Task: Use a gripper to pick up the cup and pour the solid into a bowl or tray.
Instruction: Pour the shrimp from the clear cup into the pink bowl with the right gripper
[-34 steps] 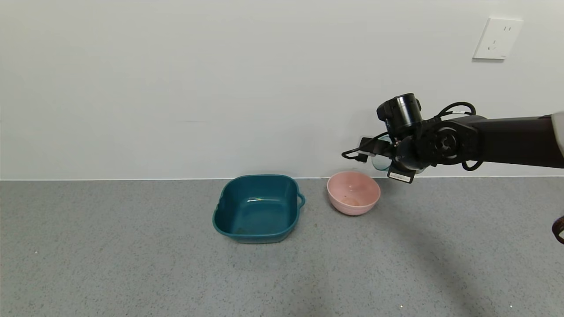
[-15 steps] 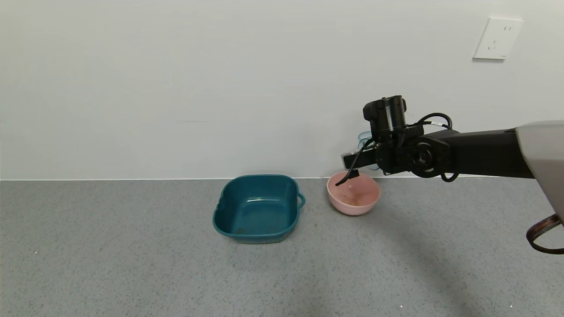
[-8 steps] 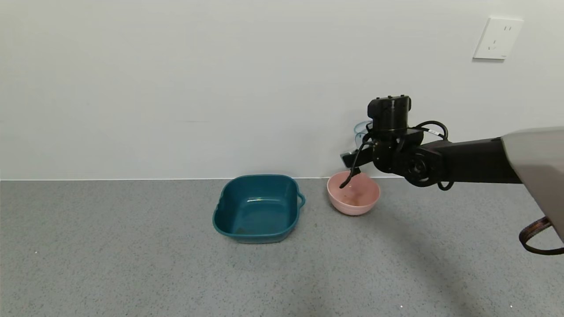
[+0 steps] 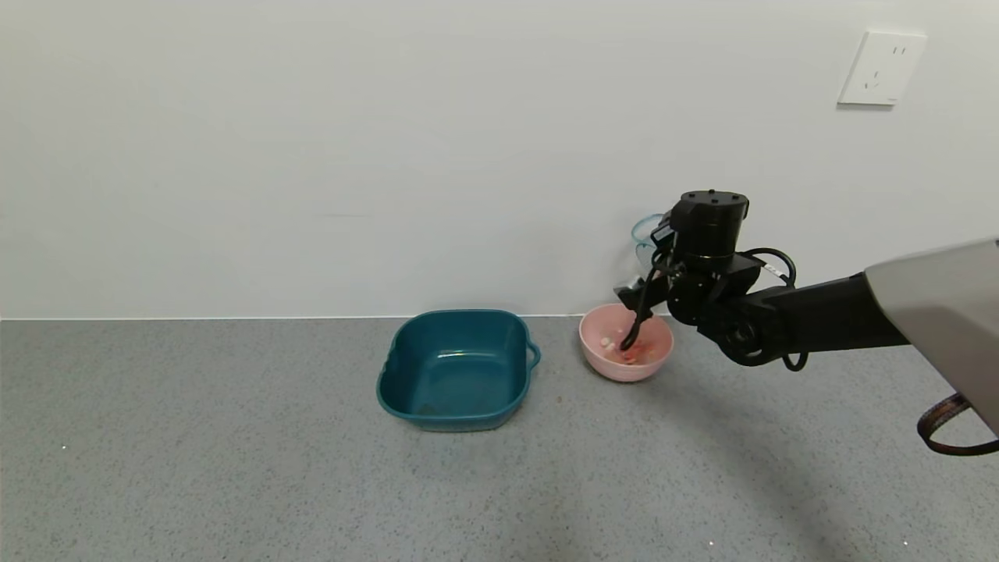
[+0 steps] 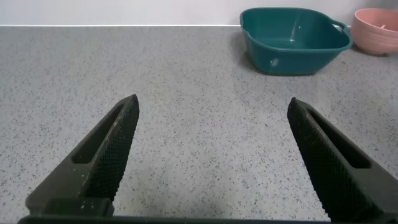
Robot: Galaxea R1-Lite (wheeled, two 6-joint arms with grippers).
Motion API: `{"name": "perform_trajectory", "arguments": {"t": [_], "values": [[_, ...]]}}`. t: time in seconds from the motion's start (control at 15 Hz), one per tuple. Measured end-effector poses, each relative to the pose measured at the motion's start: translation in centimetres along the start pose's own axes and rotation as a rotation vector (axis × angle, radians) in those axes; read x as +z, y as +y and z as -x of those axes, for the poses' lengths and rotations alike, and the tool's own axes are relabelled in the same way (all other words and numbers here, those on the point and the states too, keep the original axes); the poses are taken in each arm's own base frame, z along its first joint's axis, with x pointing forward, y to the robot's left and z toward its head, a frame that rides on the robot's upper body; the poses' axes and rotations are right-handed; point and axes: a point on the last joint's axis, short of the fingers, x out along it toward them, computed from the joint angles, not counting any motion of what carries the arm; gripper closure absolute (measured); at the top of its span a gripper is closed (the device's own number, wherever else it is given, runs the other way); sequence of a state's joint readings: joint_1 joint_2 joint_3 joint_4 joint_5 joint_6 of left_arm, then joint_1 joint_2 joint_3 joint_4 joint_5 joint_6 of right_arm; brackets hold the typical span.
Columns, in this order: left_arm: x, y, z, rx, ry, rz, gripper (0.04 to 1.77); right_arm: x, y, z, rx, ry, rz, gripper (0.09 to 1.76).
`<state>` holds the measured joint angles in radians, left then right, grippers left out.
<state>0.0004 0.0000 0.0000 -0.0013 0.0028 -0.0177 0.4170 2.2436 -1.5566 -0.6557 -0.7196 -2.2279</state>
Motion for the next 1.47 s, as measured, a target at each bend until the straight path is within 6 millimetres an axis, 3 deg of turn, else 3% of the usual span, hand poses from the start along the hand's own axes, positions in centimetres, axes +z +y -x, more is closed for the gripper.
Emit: {"name": "perform_trajectory", "arguments": {"t": [1.47], "values": [[0.0, 0.0, 0.0, 0.000, 0.000, 0.000, 0.09, -1.2, -0.9, 0.1, -0.165, -0.006, 0.190, 0.51]]}}
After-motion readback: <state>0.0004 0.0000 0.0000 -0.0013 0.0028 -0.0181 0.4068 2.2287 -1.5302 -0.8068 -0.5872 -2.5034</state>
